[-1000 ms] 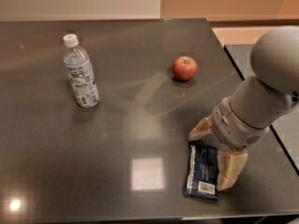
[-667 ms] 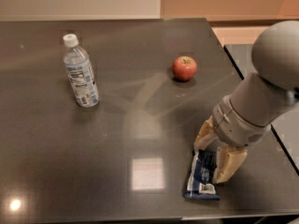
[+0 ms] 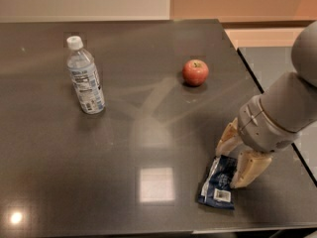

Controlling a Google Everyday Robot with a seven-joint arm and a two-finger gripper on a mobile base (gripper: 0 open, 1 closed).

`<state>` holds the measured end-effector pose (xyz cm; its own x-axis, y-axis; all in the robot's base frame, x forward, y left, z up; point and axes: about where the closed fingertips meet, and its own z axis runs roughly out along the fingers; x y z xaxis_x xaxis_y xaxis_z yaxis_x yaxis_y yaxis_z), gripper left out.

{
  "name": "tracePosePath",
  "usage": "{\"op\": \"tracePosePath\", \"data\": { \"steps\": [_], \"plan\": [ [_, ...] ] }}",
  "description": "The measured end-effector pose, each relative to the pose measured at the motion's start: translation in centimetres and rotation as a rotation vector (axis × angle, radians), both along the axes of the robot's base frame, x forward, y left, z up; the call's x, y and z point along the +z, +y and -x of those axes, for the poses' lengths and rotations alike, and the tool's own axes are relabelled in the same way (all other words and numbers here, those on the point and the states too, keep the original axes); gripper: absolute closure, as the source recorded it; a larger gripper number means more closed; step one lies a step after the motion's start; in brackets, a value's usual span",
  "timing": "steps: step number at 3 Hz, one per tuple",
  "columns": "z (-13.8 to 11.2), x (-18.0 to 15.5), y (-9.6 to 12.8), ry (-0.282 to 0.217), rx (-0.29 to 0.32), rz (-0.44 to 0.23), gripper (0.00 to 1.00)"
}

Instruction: Move rxbar blueberry near apple

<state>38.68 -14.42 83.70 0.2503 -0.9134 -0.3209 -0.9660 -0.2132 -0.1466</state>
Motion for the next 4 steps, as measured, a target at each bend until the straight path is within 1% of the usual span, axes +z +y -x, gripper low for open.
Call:
{"op": "tracePosePath", "data": {
  "steps": [1, 2, 3, 4],
  "plan": [
    [-1.3, 2.3, -1.2, -0.057, -0.083, -0.057, 1.00],
    [-3.3, 4.8, -2.4, -0.095, -0.176, -0.096, 1.00],
    [-6.2, 6.6, -3.2, -0.119, -0.262, -0.119, 1.00],
    [-10.5, 7.6, -3.8, -0.126, -0.351, -0.139, 1.00]
  ]
}}
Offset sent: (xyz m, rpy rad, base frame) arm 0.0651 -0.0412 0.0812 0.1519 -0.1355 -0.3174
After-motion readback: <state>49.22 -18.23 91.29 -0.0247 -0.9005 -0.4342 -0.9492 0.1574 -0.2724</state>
